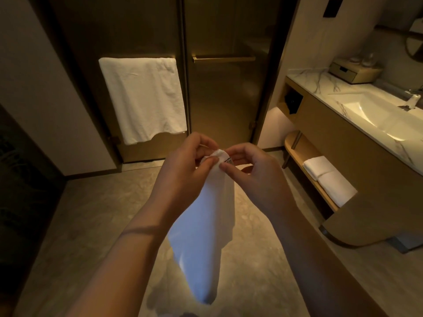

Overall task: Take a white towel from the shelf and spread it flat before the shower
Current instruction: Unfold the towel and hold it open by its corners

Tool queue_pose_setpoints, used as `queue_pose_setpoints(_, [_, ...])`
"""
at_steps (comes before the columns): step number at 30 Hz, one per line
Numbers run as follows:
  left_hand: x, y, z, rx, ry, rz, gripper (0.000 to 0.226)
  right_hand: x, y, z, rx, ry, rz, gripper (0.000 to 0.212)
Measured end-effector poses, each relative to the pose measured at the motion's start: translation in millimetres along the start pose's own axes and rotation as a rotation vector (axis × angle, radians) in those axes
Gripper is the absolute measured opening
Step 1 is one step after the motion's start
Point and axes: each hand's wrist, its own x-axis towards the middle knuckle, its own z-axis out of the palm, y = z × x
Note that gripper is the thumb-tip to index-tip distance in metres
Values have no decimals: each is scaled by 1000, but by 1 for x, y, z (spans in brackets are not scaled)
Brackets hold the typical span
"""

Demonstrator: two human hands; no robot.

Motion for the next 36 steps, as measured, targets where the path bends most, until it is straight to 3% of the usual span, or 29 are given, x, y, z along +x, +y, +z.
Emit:
queue_pose_setpoints(11, [-1,4,-4,-48,15,46,32,6,-2,-15,78,-168,60,4])
queue_pose_setpoints(20, [3,6,-5,-229,2,-22,30,2,-3,-23,-27,19,-103,13])
queue_pose_setpoints(26, [2,12,-1,-207,17,-45,15,1,-6,-33,-47,52,-130,10])
queue_pose_setpoints(36, [1,24,4,-210,0,-22,16,-3,-18,-32,-92,163,-233,11])
